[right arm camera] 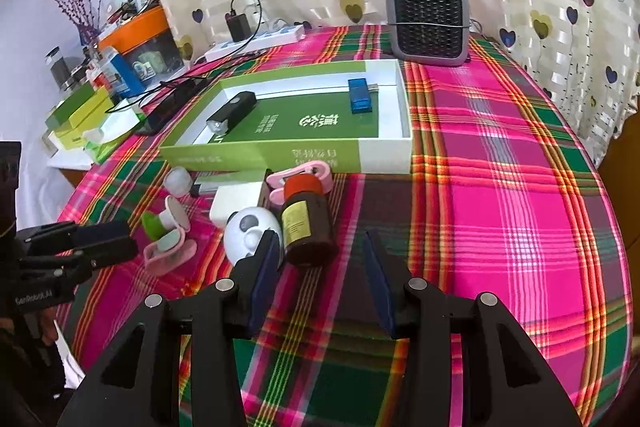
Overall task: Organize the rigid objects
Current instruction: 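Withdraw both tools from the box toward the remaining items, then grasp the pink clip with the left tool while the right tool grasps the brown bottle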
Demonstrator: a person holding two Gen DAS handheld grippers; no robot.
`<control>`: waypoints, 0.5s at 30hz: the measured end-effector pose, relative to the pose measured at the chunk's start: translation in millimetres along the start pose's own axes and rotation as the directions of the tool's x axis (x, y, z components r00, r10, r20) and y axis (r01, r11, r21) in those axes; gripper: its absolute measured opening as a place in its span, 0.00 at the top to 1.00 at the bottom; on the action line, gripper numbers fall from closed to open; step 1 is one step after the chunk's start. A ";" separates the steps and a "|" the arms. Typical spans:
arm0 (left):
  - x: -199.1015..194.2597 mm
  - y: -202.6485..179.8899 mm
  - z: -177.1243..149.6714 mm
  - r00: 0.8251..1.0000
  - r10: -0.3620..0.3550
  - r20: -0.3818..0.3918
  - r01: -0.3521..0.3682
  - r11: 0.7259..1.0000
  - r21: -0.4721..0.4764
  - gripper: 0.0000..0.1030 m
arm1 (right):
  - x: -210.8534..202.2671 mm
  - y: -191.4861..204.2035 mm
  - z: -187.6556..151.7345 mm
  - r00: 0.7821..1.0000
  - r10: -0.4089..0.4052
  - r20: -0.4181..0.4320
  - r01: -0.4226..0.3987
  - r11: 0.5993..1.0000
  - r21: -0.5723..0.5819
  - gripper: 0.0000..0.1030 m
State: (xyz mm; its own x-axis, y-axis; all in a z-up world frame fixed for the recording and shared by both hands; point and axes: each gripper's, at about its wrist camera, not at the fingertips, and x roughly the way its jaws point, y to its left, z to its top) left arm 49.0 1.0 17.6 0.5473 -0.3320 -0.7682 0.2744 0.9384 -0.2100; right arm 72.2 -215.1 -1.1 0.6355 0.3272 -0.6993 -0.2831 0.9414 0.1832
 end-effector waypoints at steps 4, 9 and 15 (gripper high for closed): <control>2.2 -3.6 -3.2 1.000 -0.011 -0.012 0.011 1.000 0.009 0.63 | 2.3 0.2 -1.3 1.000 -0.001 -0.007 0.001 1.000 0.001 0.57; 7.2 -6.7 -4.7 0.999 -0.013 -0.030 0.014 1.000 0.021 0.63 | 5.7 0.9 -2.2 1.000 -0.004 -0.019 0.004 1.000 -0.004 0.57; 16.2 -11.0 -4.6 0.999 -0.013 -0.045 0.014 0.999 0.034 0.63 | 11.8 1.0 -0.2 0.999 -0.008 -0.033 0.008 1.000 -0.016 0.57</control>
State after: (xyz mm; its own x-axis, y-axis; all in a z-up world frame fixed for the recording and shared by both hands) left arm 51.3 -14.2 4.7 0.5074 -0.3393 -0.7921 0.3090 0.9297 -0.2003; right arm 79.2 -210.3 -9.3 0.6134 0.3167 -0.7235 -0.2897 0.9425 0.1669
